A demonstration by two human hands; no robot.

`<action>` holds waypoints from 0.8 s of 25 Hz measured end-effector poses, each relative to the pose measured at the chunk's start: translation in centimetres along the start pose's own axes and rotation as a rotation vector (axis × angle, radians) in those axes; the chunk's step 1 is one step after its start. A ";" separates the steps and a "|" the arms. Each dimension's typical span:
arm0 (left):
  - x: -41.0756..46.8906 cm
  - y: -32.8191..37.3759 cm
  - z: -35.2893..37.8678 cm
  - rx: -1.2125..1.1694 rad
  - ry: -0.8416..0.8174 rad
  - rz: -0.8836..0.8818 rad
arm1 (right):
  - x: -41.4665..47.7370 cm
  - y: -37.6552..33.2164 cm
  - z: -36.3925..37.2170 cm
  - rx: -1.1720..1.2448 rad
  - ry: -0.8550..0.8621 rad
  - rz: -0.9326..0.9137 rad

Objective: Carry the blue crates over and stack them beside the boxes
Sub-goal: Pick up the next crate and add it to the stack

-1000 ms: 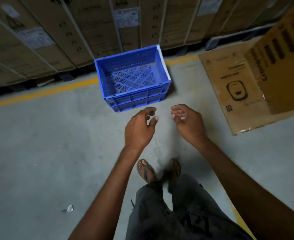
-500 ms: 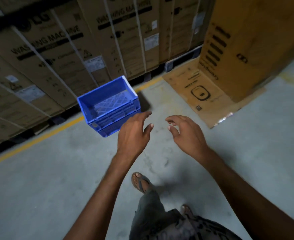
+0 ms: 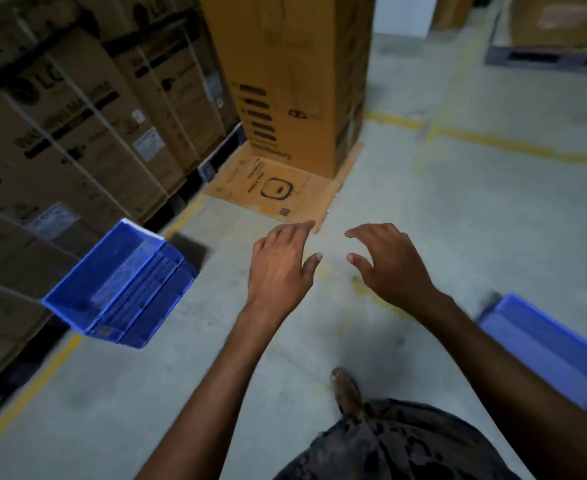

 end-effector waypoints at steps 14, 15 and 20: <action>-5.8 31.4 10.5 -0.345 -0.380 0.388 | -30.6 16.9 -8.8 0.188 0.078 0.618; -5.5 34.6 11.9 -0.352 -0.401 0.408 | -32.4 19.1 -9.1 0.206 0.080 0.645; -4.1 50.5 20.9 -0.391 -0.587 0.375 | -41.8 35.0 -10.1 0.237 0.002 0.840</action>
Point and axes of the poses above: each hand's wrist, its own x-axis towards the middle knuckle, its own z-axis out of the palm, y = z × x, the point moved 1 cm from there along x, towards the middle knuckle, and after that the axes turned 6 degrees about -y, right-handed, at the moved point
